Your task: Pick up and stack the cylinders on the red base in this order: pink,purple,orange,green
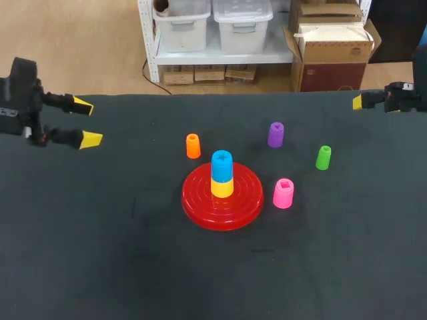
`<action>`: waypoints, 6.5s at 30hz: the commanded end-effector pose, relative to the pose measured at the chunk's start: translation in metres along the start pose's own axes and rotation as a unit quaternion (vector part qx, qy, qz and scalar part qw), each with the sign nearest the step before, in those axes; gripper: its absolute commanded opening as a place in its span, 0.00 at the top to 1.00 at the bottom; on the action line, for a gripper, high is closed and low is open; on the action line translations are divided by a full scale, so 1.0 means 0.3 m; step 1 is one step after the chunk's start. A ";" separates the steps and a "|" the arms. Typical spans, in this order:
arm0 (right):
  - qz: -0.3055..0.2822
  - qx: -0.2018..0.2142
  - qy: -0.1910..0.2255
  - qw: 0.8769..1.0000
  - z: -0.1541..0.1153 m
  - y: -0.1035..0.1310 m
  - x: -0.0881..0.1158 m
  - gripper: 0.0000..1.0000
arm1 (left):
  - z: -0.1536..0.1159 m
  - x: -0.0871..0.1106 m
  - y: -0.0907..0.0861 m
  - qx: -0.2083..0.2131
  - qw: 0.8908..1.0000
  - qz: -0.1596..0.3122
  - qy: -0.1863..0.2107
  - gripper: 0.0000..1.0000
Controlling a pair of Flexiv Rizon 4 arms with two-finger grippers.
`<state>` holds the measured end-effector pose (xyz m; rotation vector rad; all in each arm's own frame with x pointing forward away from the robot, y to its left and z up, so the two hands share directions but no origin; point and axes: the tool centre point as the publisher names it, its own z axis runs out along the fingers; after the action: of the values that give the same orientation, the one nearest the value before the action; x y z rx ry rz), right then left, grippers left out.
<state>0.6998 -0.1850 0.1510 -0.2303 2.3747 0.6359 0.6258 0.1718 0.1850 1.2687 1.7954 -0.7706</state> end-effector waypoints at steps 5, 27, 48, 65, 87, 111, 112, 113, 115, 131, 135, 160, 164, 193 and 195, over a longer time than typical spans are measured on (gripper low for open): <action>0.000 0.000 0.000 1.000 0.001 -0.001 0.001 0.00 | -0.018 0.022 0.013 0.094 0.991 0.065 -0.077 0.00; 0.000 0.000 0.000 1.000 0.001 -0.001 0.001 0.00 | 0.065 0.090 0.109 0.034 0.985 0.162 0.048 0.00; 0.000 0.000 0.000 1.000 0.001 -0.001 0.001 0.00 | 0.098 0.099 0.065 0.048 0.979 0.176 0.090 0.00; 0.000 0.000 0.000 1.000 0.001 -0.001 0.001 0.00 | 0.109 0.080 0.091 0.002 0.988 0.121 0.099 0.00; 0.000 0.000 0.000 1.000 0.001 -0.001 0.001 0.00 | 0.109 0.080 0.091 0.002 0.988 0.121 0.099 0.00; -0.303 0.002 0.341 0.890 0.198 0.425 0.258 0.00 | 0.109 0.080 0.091 0.002 0.988 0.121 0.099 0.00; -0.311 0.013 0.354 0.882 0.206 0.420 0.272 0.00 | 0.109 0.080 0.091 0.002 0.988 0.121 0.099 0.00; -0.327 0.027 0.367 0.870 0.210 0.418 0.284 0.00 | 0.109 0.080 0.091 0.002 0.988 0.121 0.099 0.00; -0.330 0.037 0.380 0.863 0.219 0.410 0.302 0.00 | 0.109 0.080 0.091 0.002 0.988 0.121 0.099 0.00; -0.342 0.037 0.432 0.834 0.282 0.412 0.367 0.00 | 0.109 0.080 0.091 0.002 0.988 0.121 0.099 0.00; -0.338 0.039 0.427 0.838 0.295 0.411 0.394 0.00 | 0.109 0.080 0.091 0.002 0.988 0.121 0.099 0.00; -0.287 0.079 0.385 0.873 0.325 0.400 0.517 0.00 | 0.109 0.080 0.091 0.002 0.988 0.121 0.099 0.00; -0.287 0.078 0.396 0.869 0.332 0.401 0.511 0.00 | 0.109 0.080 0.091 0.002 0.988 0.121 0.099 0.00; -0.267 0.097 0.382 0.880 0.334 0.383 0.511 0.06 | 0.109 0.080 0.091 0.002 0.988 0.121 0.099 0.00; -0.266 0.098 0.381 0.880 0.340 0.386 0.507 0.16 | 0.109 0.080 0.091 0.002 0.988 0.121 0.099 0.00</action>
<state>0.6045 -0.0337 0.0307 -1.1850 2.8813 0.0159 0.6557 0.1642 0.1474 1.5765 1.7492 -0.5295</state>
